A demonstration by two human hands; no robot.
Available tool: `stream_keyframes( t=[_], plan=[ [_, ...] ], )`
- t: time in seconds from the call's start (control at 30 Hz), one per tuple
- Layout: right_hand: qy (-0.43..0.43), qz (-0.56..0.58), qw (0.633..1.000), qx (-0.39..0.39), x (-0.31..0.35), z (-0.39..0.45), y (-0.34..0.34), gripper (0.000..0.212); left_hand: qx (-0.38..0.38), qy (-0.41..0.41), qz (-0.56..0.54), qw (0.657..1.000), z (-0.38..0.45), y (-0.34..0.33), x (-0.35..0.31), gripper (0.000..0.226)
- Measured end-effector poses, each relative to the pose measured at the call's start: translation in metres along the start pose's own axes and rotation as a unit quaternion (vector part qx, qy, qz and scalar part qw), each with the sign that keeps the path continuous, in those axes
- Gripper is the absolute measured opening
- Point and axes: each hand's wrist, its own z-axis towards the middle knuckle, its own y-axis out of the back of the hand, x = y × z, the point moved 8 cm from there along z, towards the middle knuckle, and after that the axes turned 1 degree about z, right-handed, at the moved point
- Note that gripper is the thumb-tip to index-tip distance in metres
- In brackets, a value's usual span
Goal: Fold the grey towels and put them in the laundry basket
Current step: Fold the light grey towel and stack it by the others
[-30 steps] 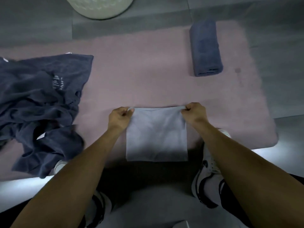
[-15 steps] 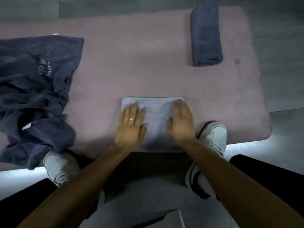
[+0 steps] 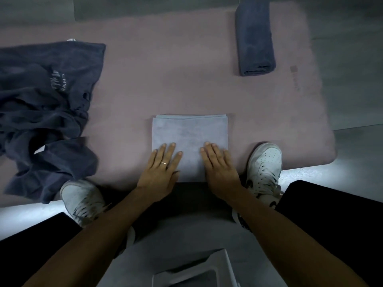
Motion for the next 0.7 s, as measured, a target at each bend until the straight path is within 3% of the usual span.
stream_keyframes(
  t=[0.1,0.2,0.3,0.43,0.57,0.7],
  plan=[
    [0.076,-0.021,0.997,-0.002,0.008,-0.014,-0.003,0.061,0.000,-0.002,0.013,1.000,-0.025,-0.004,0.007,0.064],
    [0.055,-0.055,0.996,0.040,0.005,-0.014,0.000,0.066,0.001,0.012,0.032,0.999,-0.044,-0.002,0.018,0.060],
    [0.007,-0.078,0.995,0.059,0.010,-0.016,0.001,0.071,-0.001,-0.026,0.035,0.999,-0.048,0.003,0.006,0.059],
    [0.021,-0.100,0.994,0.038,0.017,-0.039,-0.003,0.054,0.024,-0.099,0.044,0.994,-0.048,0.004,-0.014,0.059],
    [0.022,-0.128,0.990,0.059,0.010,-0.045,-0.004,0.057,0.036,-0.045,0.057,0.997,-0.033,0.013,-0.012,0.063],
    [-0.005,-0.136,0.985,0.110,0.000,-0.042,0.001,0.079,0.049,0.015,-0.007,0.999,-0.019,0.033,-0.012,0.054]
  ],
)
